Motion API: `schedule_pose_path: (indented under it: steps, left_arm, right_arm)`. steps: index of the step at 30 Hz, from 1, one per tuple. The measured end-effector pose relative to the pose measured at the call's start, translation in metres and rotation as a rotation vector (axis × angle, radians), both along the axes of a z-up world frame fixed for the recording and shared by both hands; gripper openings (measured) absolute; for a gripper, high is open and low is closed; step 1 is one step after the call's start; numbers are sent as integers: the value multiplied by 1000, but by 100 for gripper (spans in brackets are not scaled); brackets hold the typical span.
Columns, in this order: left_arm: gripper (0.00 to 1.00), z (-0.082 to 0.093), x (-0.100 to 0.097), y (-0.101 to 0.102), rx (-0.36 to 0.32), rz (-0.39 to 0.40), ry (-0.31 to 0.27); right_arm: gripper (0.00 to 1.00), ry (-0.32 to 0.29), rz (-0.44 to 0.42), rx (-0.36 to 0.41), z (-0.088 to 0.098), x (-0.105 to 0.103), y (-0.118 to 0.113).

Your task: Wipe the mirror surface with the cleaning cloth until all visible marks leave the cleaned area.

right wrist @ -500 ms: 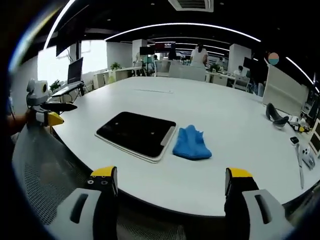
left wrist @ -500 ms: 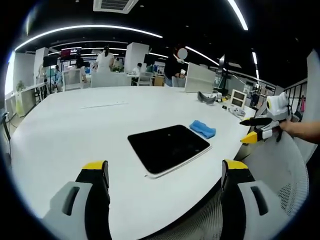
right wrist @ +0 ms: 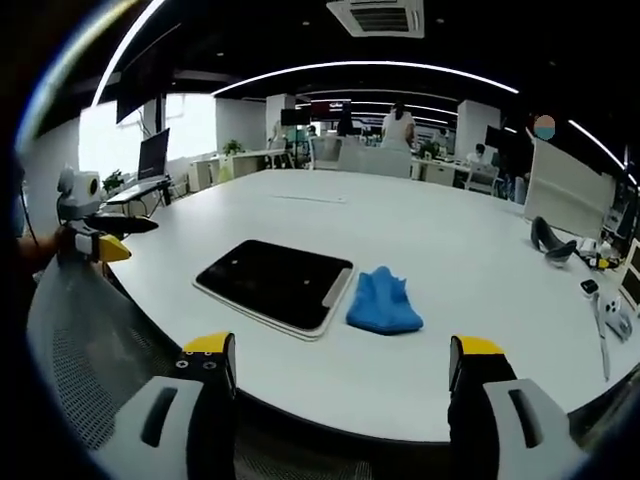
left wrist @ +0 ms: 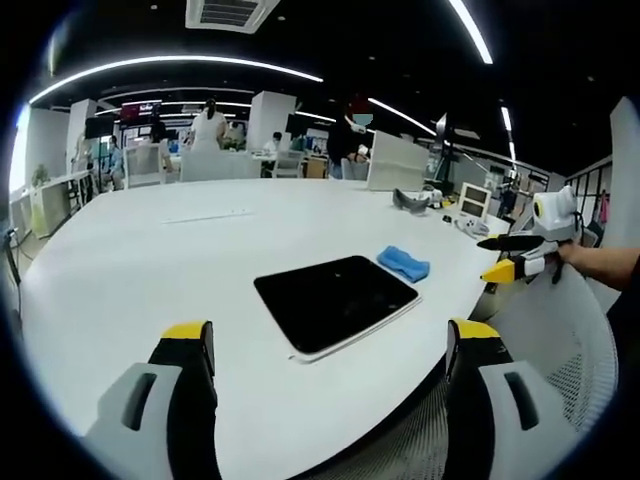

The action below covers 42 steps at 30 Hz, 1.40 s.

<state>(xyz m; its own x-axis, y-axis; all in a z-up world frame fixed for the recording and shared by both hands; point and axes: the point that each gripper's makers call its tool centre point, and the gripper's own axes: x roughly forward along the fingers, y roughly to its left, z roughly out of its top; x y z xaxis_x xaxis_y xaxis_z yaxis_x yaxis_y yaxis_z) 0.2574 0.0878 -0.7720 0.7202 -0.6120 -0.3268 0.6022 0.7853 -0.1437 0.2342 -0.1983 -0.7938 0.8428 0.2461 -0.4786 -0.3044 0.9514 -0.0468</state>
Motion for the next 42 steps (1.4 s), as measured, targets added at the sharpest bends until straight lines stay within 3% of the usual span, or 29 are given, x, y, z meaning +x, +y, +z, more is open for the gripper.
schedule_pose_path:
  steps: [4,42]
  left_arm:
    - [95,-9,-1,0,21,-3,46]
    - [96,-7,-7,-2,21,-10,37]
  right_arm:
    - [86,59,-7,-16,-10,-3,-2]
    - [85,69,2,-11,-8,-12,0]
